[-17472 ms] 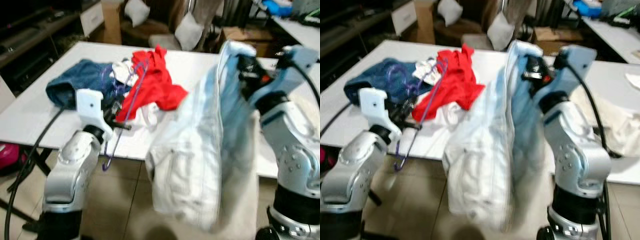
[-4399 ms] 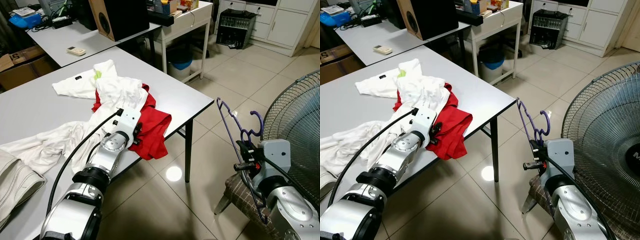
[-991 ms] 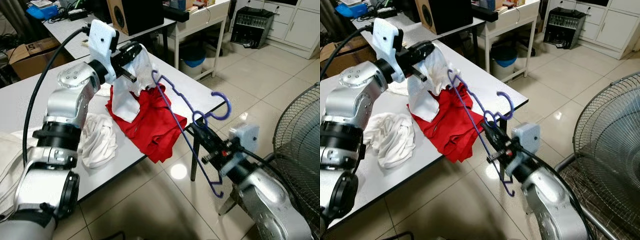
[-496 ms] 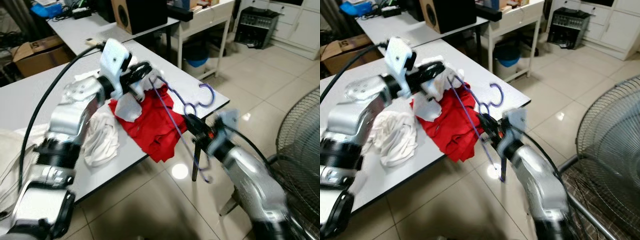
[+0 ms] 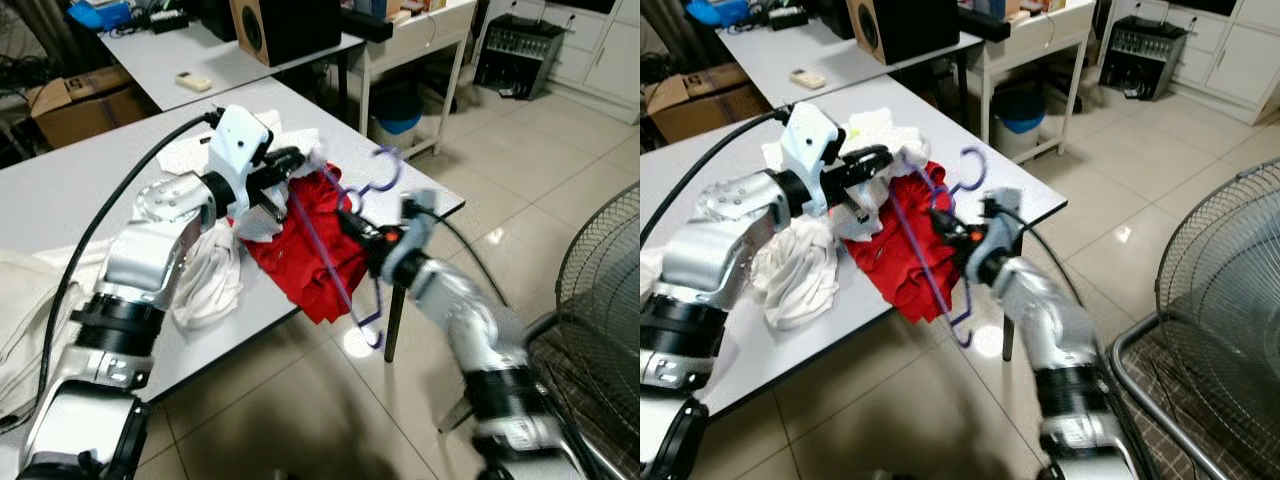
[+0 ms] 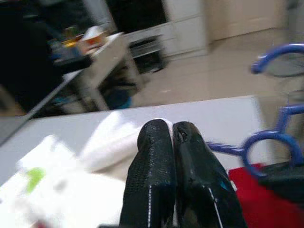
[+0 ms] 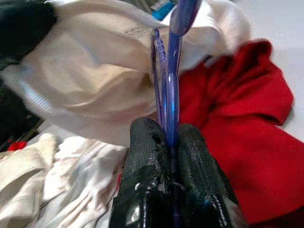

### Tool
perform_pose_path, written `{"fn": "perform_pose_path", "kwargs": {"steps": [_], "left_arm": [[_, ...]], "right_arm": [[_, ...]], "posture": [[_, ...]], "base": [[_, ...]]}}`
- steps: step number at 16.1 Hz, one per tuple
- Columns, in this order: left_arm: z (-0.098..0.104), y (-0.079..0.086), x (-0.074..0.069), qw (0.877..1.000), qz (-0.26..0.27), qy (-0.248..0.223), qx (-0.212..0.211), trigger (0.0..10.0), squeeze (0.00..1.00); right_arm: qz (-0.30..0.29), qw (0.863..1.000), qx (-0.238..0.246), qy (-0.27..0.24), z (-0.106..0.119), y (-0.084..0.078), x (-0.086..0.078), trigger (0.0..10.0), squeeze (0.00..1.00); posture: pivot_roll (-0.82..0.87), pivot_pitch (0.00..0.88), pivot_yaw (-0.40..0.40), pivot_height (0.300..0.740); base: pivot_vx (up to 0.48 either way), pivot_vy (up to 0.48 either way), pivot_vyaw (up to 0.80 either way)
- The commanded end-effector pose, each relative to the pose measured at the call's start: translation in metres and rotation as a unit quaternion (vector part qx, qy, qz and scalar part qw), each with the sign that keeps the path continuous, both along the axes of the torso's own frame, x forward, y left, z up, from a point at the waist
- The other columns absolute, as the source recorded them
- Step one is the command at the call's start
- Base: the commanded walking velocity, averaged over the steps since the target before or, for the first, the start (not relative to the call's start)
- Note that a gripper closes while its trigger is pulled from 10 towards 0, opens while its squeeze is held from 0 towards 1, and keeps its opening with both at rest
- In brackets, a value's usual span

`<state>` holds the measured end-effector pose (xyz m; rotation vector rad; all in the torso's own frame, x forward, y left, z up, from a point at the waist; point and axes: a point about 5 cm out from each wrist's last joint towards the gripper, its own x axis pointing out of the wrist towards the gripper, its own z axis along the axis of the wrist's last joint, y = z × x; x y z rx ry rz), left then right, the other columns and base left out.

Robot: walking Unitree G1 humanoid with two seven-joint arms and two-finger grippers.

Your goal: Hang hanger

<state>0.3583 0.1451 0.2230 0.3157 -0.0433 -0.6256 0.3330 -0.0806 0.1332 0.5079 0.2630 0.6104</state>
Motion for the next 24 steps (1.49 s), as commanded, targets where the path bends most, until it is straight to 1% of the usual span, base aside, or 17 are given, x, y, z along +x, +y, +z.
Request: {"fn": "perform_pose_path", "kwargs": {"steps": [1,2,3,4,5,6,7,8,9,12,14,16,18,20,21,23,24], "left_arm": [[0.013,0.012,0.009,0.998,0.045,-0.035,-0.003,0.0,0.00],[0.013,0.012,0.009,0.998,0.045,-0.035,-0.003,0.0,0.00],[0.029,0.020,0.017,0.995,0.071,-0.067,-0.011,0.0,0.00],[0.068,0.031,0.024,0.986,0.085,-0.141,-0.024,0.0,0.00],[0.105,0.038,0.022,0.975,0.083,-0.204,-0.039,0.0,0.00],[0.140,0.038,0.012,0.962,0.051,-0.264,-0.055,0.0,0.00],[0.163,0.033,-0.002,0.950,0.010,-0.303,-0.070,0.0,0.00],[0.170,0.029,-0.010,0.945,-0.017,-0.317,-0.076,0.0,0.00],[0.158,0.020,-0.015,0.950,-0.048,-0.300,-0.070,0.0,0.00],[0.112,0.006,-0.016,0.970,-0.088,-0.224,-0.039,0.0,0.00],[0.069,-0.008,-0.028,0.980,-0.132,-0.149,-0.013,0.0,0.00],[0.052,-0.010,-0.032,0.984,-0.125,-0.123,-0.002,0.0,0.00],[0.040,-0.011,-0.028,0.989,-0.094,-0.118,0.010,0.0,0.00],[0.040,-0.011,-0.025,0.989,-0.066,-0.132,0.015,0.0,0.00],[0.039,-0.013,-0.026,0.989,-0.073,-0.131,0.019,0.0,0.00],[0.026,-0.020,-0.035,0.985,-0.122,-0.108,0.049,0.0,0.00],[0.023,-0.022,-0.037,0.985,-0.130,-0.103,0.053,0.0,0.00]], "right_arm": [[-0.034,0.999,0.014,-0.020,0.015,-0.005,0.014,10.0,0.00],[-0.034,0.999,0.014,-0.020,0.015,-0.005,0.014,10.0,0.00],[-0.047,0.997,0.043,-0.046,0.035,-0.007,0.026,10.0,0.00],[-0.042,0.989,0.078,-0.117,0.078,-0.006,0.039,10.0,0.00],[-0.021,0.976,0.120,-0.181,0.116,-0.003,0.040,10.0,0.00],[0.001,0.959,0.163,-0.231,0.147,-0.002,0.035,10.0,0.00],[0.009,0.949,0.185,-0.256,0.159,-0.003,0.026,10.0,0.00],[0.009,0.946,0.193,-0.260,0.157,-0.004,0.019,10.0,0.00],[-0.001,0.955,0.176,-0.238,0.137,-0.005,0.010,10.0,0.00],[-0.034,0.975,0.136,-0.171,0.092,-0.008,-0.007,10.0,0.00],[-0.091,0.985,0.115,-0.094,0.055,-0.026,-0.034,10.0,0.00],[-0.132,0.984,0.106,-0.048,0.038,-0.039,-0.048,10.0,0.00],[-0.160,0.982,0.098,0.019,0.019,-0.044,-0.057,10.0,0.00],[-0.173,0.975,0.127,0.061,0.012,-0.044,-0.064,10.0,0.00],[-0.177,0.974,0.129,0.064,0.012,-0.045,-0.066,10.0,0.00],[-0.161,0.970,0.176,0.041,0.025,-0.043,-0.065,10.0,0.00],[-0.156,0.968,0.190,0.037,0.027,-0.042,-0.064,10.0,0.00]], "posture": [[-0.14,0.000,0.096,0.740],[-0.14,0.000,0.096,0.740],[-0.14,0.000,0.099,0.740],[-0.14,0.000,0.098,0.740],[-0.15,0.000,0.099,0.740],[-0.15,0.000,0.098,0.740],[-0.14,0.000,0.095,0.740],[-0.14,0.000,0.092,0.740],[-0.14,0.000,0.087,0.740],[-0.13,0.000,0.084,0.740],[-0.13,0.000,0.078,0.740],[-0.13,0.000,0.079,0.740],[-0.14,0.000,0.085,0.740],[-0.14,0.000,0.091,0.740],[-0.14,0.000,0.091,0.740],[-0.14,0.000,0.094,0.740],[-0.14,0.000,0.093,0.740]], "base": [[0.000,0.000,0.00],[0.000,0.000,0.00],[0.000,0.000,0.00],[0.000,0.000,0.00],[0.000,0.000,0.00],[0.000,0.000,0.00],[0.000,0.000,0.00],[0.000,0.000,0.00],[0.000,0.000,0.00],[0.000,0.000,0.00],[0.000,0.000,0.00],[0.000,0.000,0.00],[0.000,0.000,0.00],[0.000,0.000,0.00],[0.000,0.000,0.00],[0.000,0.000,0.00],[0.000,0.000,0.00]]}}
